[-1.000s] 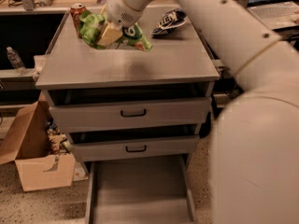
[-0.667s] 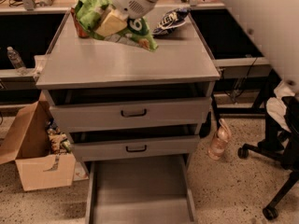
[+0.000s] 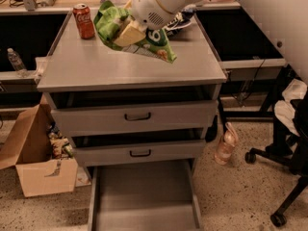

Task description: Place green rice chip bag into bottom drawer

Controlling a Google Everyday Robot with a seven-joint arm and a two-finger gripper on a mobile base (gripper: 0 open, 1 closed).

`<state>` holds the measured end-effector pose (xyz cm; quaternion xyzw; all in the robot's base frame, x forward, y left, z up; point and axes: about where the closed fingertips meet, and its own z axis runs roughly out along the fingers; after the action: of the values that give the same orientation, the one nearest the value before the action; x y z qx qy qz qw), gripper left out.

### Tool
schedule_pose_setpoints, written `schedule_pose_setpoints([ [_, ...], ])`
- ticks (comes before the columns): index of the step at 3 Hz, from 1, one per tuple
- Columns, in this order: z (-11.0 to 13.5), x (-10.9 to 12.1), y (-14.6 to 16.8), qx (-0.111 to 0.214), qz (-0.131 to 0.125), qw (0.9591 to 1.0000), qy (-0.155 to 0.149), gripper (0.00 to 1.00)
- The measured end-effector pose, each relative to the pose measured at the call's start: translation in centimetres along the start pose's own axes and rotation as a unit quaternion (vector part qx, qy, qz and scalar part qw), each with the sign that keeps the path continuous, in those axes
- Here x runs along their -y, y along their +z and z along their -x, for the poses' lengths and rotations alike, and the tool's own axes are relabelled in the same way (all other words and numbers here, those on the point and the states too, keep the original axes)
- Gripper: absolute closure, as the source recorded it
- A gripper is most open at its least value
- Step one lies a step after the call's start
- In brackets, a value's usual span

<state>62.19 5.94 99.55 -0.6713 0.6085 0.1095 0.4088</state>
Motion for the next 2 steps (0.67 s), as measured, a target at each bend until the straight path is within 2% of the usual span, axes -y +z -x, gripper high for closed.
schedule_pose_setpoints([
  [1, 0.9, -1.9, -0.5, -0.006, 0.016, 0.9998, 0.010, 1.00],
  [2, 0.6, -6.8, -1.6, -0.010, 0.019, 0.9982, 0.056, 1.00],
])
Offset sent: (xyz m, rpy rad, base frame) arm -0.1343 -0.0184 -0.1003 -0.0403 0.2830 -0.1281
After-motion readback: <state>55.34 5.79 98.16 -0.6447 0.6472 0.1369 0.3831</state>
